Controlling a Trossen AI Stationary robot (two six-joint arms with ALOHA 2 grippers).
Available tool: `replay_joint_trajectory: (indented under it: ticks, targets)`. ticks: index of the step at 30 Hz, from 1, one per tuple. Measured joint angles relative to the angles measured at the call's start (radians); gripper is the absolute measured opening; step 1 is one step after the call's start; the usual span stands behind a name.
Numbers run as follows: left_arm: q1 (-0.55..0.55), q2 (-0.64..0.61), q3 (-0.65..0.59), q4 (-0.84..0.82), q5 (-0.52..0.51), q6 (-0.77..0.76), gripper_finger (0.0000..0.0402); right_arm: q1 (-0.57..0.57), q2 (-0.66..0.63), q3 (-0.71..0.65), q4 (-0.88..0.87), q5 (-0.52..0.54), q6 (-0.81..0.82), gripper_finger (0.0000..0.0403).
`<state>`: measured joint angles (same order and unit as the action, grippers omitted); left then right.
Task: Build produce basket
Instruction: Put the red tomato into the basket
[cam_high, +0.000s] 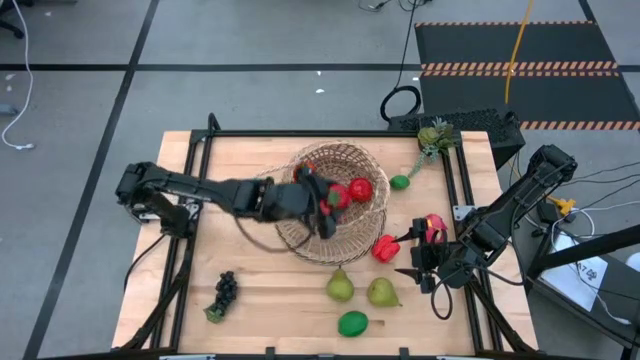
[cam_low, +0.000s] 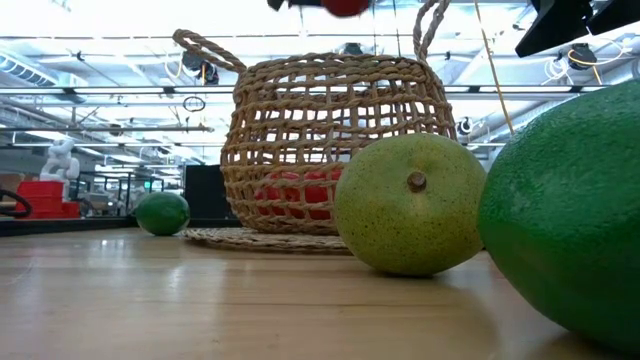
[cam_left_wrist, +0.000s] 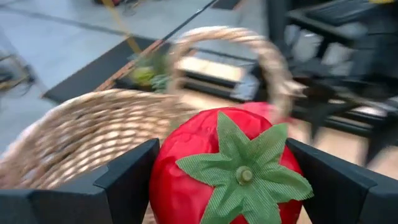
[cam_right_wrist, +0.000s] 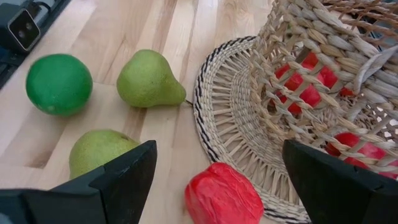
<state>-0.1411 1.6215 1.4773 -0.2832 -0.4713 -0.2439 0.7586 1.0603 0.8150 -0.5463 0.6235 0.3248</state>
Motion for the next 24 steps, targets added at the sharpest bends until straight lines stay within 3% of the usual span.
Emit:
replay_joint_trajectory:
  ticks: [12, 24]
  targets:
    - [0.228, 0.047, -0.001, -0.115, -0.001, -0.074, 0.0333, 0.000, 0.000, -0.001, -0.026, 0.000, 0.003, 0.0339]
    - [0.254, 0.164, 0.000, -0.121, -0.001, -0.125, 0.0333, 0.000, 0.000, -0.001, -0.035, 0.000, 0.003, 0.0339]
